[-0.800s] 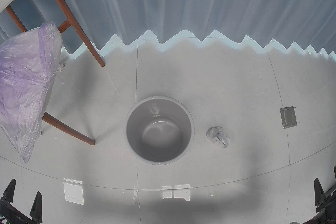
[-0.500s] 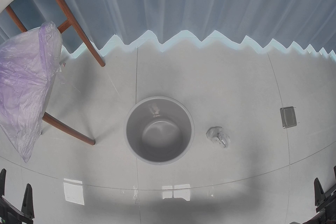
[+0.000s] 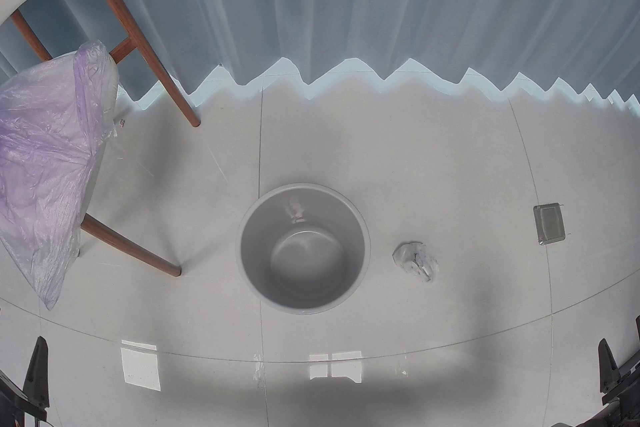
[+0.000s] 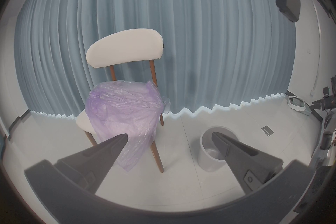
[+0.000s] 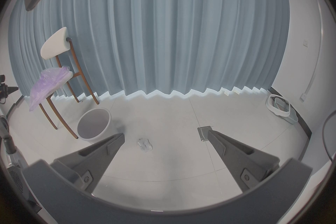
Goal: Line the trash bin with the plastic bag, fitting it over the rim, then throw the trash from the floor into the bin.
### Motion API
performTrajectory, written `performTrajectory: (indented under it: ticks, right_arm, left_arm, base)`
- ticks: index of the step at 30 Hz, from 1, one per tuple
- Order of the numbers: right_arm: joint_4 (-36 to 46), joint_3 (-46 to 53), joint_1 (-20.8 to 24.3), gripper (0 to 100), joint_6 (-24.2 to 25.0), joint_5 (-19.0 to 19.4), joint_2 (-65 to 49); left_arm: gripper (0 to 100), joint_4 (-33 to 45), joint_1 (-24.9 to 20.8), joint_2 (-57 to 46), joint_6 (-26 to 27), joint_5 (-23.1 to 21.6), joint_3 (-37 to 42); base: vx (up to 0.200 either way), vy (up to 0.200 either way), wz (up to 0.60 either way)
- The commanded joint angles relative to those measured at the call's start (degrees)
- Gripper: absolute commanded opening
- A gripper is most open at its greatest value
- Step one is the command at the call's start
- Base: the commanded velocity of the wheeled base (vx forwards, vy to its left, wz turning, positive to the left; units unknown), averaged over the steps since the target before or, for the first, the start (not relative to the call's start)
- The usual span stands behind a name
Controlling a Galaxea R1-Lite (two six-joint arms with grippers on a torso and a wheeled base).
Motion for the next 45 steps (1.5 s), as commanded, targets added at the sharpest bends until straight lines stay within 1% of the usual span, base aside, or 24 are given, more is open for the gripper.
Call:
performTrajectory:
  ticks: [1, 11, 23, 32, 45]
  right_arm:
    - [-0.16, 0.92, 0.01, 100, 0.02, 0.07, -0.96]
    - [-0.25, 0.92, 0.01, 100, -0.07, 0.07, -0.96]
    - [-0.25, 0.92, 0.01, 100, 0.02, 0.07, -0.96]
    - [-0.25, 0.92, 0.01, 100, -0.07, 0.07, -0.96]
    - [-0.25, 0.92, 0.01, 100, -0.07, 0.07, -0.96]
  left_arm:
    - [100, 1.19, -1.21, 11.47, 0.06, -0.74, -5.18]
    - [100, 0.75, -2.01, 17.89, 0.06, -1.01, -7.9]
    - [100, -4.35, -2.01, 26.94, 0.06, -1.1, -11.33]
    - [100, -5.93, -2.09, 30.81, 0.59, -1.1, -12.56]
    - [100, -6.37, -4.64, 38.1, 2.61, -1.18, -17.04]
  base:
    - [0.0, 0.0, 0.0]
    - [0.0, 0.0, 0.0]
    - [0.0, 0.0, 0.0]
    - [0.0, 0.0, 0.0]
    - [0.0, 0.0, 0.0]
